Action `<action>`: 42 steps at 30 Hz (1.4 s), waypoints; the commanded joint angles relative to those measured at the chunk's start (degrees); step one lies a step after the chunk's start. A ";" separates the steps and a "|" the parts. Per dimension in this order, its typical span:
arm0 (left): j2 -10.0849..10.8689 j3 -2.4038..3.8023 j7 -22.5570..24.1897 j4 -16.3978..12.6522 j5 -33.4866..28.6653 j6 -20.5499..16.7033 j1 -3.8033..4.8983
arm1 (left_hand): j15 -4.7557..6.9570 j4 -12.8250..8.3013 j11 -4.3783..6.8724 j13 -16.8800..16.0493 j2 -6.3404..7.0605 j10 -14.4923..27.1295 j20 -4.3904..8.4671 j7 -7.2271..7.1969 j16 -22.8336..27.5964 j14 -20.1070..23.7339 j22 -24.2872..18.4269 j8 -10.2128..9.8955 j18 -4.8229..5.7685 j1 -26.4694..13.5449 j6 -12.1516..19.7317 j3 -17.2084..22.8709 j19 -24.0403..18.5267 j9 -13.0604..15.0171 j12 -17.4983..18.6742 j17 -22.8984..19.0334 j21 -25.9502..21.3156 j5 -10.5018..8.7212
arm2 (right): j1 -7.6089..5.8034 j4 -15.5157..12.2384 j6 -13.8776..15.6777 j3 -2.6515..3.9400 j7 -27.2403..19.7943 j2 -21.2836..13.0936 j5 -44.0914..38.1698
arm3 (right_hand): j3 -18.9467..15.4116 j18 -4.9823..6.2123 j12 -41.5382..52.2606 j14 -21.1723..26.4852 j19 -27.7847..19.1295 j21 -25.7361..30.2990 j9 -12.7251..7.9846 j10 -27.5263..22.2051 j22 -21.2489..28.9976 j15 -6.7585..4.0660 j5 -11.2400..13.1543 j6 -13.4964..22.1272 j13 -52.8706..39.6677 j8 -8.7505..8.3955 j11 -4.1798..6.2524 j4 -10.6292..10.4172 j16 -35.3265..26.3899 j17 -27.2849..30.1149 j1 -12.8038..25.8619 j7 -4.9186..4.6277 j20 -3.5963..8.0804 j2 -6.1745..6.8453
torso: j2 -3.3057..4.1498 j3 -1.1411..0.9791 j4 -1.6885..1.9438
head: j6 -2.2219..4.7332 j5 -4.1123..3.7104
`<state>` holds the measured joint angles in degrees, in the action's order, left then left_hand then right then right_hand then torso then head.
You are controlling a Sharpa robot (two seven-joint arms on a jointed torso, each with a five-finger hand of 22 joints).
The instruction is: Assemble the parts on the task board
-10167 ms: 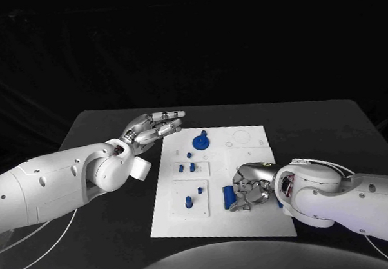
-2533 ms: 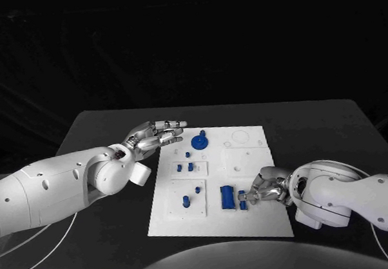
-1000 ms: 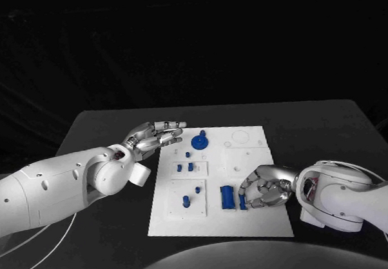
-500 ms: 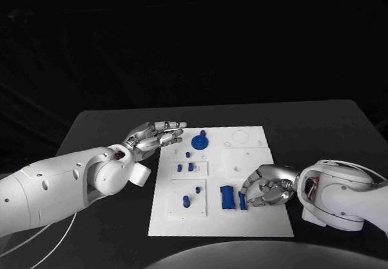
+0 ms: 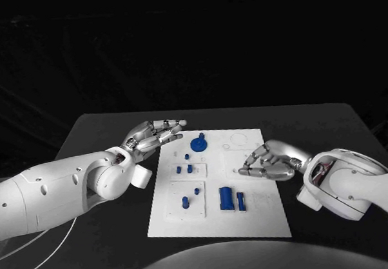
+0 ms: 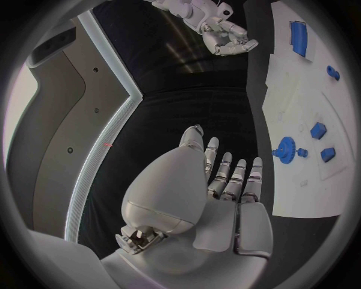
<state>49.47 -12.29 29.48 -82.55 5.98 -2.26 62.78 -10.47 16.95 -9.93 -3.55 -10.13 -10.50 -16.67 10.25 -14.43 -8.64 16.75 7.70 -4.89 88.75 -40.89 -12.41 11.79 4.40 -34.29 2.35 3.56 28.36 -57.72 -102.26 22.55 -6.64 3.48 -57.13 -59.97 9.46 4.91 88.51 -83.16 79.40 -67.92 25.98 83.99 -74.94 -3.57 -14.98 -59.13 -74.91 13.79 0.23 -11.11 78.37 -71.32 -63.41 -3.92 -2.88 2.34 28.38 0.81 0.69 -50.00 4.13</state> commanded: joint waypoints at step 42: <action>-4.14 9.59 2.22 -5.78 -3.22 -35.42 -2.33 | 10.47 -11.30 9.93 3.55 10.13 10.50 12.33 -10.25 14.43 8.64 -16.75 -7.70 4.89 -67.00 40.89 7.88 -11.79 -4.40 34.29 -2.35 -3.56 -28.36 | -1.84 12.29 17.40 5.37 -32.45 10.60 54.87 | -9.46 -4.91 -88.51 83.16 -79.40 67.92 -25.98 -83.99 74.94 3.57 14.98 59.13 74.91 -13.79 -0.23 11.11 -78.37 71.32 63.41 3.92 2.88 -2.34 | 1.84 -0.62 -0.46 | 11.67 -3.33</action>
<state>45.49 -2.75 34.30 -87.87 6.81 -29.28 60.61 -0.50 7.68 2.69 -0.12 -0.24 0.01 -5.86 -1.22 -0.20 -0.05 0.12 0.29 -2.62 29.40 -3.24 -6.09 -0.11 0.10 -1.08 0.06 0.33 0.50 -59.52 -89.95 33.49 -1.30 -26.83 -46.71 -12.69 0.02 0.34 0.20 0.01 -0.01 -0.21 0.05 0.06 -0.07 0.28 -0.19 -0.01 -0.06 0.20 0.25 -0.23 0.17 -0.06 -0.31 0.21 -0.30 0.01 29.39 0.34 0.43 -40.42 1.25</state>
